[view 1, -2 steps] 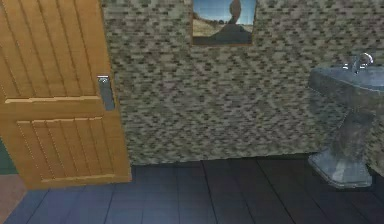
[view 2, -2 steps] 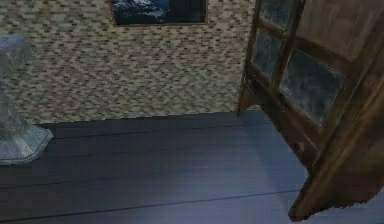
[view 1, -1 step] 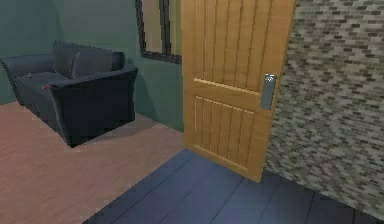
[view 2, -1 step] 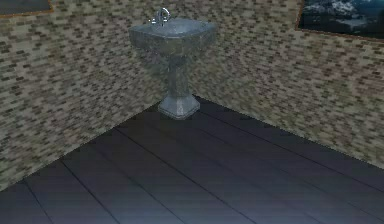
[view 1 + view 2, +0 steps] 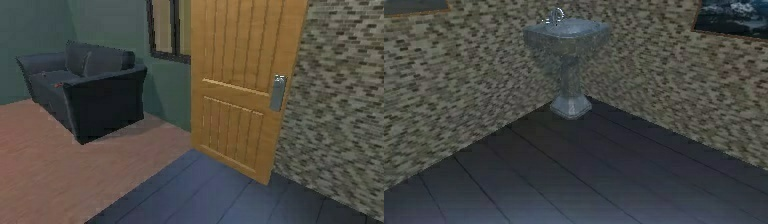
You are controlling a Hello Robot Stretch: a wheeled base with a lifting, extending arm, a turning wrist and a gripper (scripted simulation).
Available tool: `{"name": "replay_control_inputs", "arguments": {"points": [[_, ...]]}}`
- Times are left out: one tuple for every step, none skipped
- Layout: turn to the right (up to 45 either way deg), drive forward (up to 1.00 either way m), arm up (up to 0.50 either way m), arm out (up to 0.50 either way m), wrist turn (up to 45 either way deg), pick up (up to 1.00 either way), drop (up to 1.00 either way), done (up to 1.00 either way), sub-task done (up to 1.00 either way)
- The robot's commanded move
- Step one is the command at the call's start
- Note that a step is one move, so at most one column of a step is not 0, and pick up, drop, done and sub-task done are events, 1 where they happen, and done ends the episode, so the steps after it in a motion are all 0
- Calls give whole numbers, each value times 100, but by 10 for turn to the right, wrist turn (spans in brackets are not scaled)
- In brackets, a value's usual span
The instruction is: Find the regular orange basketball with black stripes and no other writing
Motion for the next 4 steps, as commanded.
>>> {"name": "replay_control_inputs", "arguments": {"points": [[450, 0, 0, 0, 0, 0, 0, 0, 0], [450, 0, 0, 0, 0, 0, 0, 0, 0], [90, 0, 0, 0, 0, 0, 0, 0, 0], [0, 10, 0, 0, 0, 0, 0, 0, 0]]}}
